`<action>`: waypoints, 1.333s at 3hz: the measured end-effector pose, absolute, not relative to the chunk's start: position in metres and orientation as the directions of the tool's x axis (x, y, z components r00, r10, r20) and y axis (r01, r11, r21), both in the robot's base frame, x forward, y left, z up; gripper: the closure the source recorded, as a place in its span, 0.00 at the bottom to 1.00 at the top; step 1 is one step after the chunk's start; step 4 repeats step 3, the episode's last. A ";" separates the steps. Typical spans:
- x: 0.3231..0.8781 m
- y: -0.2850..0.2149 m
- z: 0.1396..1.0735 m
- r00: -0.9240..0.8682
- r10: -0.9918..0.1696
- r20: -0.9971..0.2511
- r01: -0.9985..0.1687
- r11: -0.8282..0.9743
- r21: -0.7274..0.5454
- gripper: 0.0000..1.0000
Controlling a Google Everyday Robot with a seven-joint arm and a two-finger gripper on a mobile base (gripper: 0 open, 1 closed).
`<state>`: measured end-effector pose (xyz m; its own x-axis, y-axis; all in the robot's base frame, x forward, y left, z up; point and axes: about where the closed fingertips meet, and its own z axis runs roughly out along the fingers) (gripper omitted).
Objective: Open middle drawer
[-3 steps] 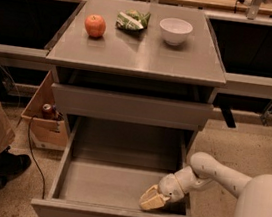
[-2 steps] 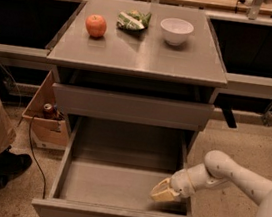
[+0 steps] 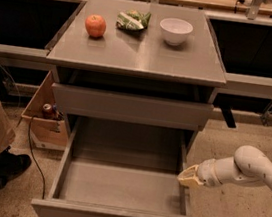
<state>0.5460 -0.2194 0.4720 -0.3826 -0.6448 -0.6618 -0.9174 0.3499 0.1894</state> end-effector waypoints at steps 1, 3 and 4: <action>0.585 -0.274 0.507 -0.346 -0.679 -0.648 -0.896 0.443 0.016 1.00; 0.622 -0.307 0.551 -0.294 -0.714 -0.636 -0.866 0.481 -0.138 0.87; 0.622 -0.307 0.551 -0.294 -0.714 -0.636 -0.866 0.481 -0.138 0.87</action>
Offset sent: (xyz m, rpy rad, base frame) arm 0.1093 -0.1259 0.1275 -0.2564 -0.4119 -0.1922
